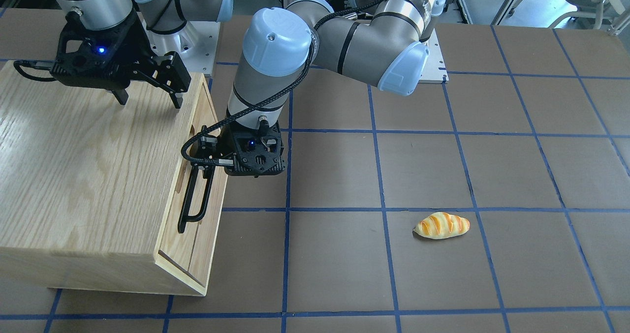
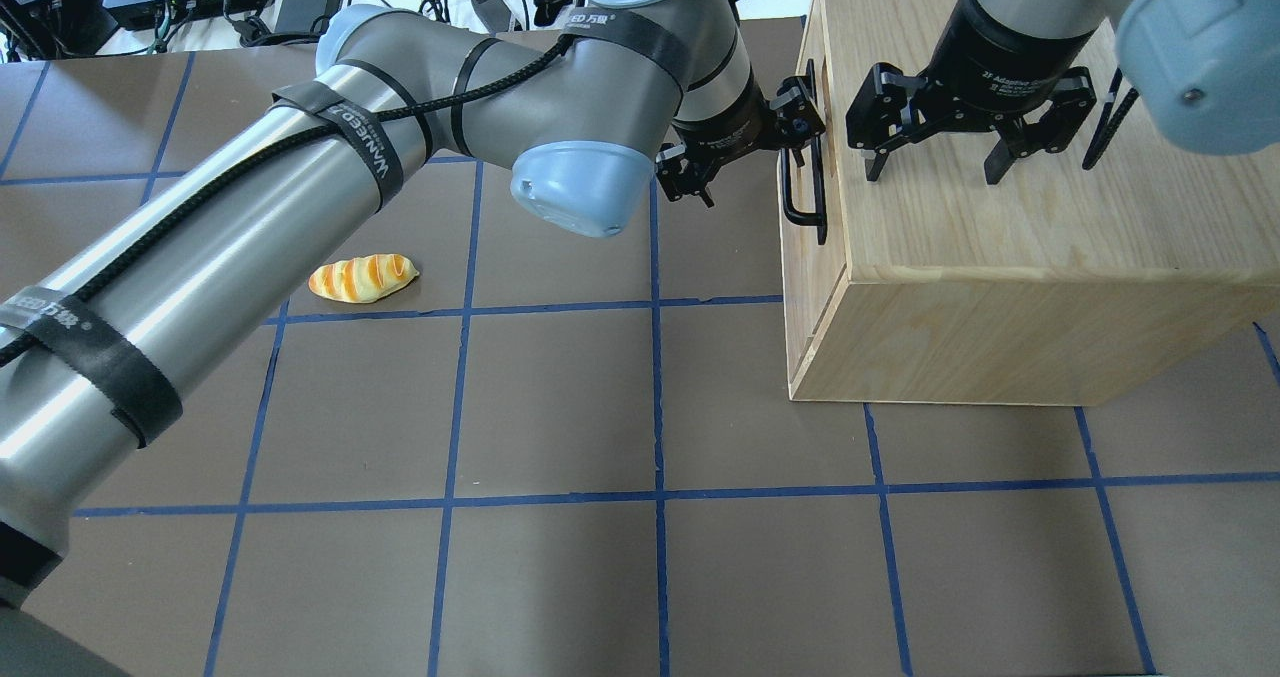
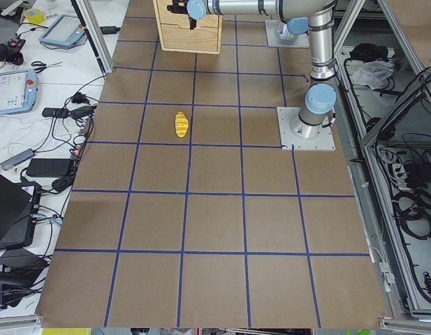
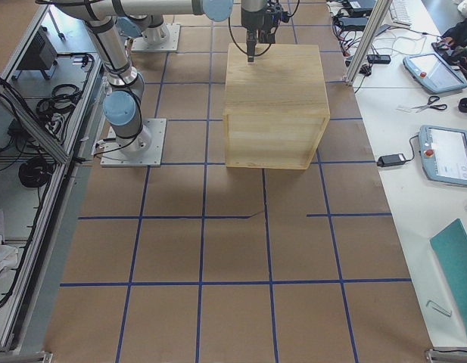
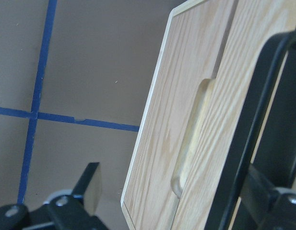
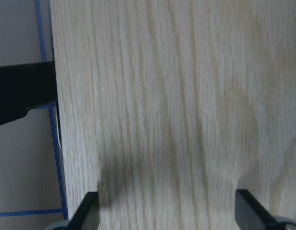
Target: Open upper drawer
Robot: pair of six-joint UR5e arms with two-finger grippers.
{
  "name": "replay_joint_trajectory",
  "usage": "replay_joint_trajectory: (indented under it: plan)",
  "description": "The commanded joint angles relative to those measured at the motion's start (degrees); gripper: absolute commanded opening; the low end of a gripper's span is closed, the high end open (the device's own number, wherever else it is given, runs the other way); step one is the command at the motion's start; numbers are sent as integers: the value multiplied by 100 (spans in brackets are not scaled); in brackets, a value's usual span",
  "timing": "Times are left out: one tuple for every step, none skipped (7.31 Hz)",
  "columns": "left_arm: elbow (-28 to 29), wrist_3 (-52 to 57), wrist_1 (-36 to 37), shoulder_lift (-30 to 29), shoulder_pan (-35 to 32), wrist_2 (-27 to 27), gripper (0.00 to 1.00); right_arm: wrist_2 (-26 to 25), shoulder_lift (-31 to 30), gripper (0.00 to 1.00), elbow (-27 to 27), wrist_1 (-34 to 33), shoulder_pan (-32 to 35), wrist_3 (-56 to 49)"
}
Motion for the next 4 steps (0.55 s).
replay_joint_trajectory:
  plan:
    - [44, 89, -20, 9, 0, 67, 100, -1, 0, 100, 0, 0, 0, 0]
    - [62, 194, -64, 0, 9, 250, 100, -1, 0, 100, 0, 0, 0, 0]
    - [62, 265, -73, 0, 9, 287, 100, -1, 0, 100, 0, 0, 0, 0]
    - [62, 283, -82, 9, 9, 391, 100, -1, 0, 100, 0, 0, 0, 0]
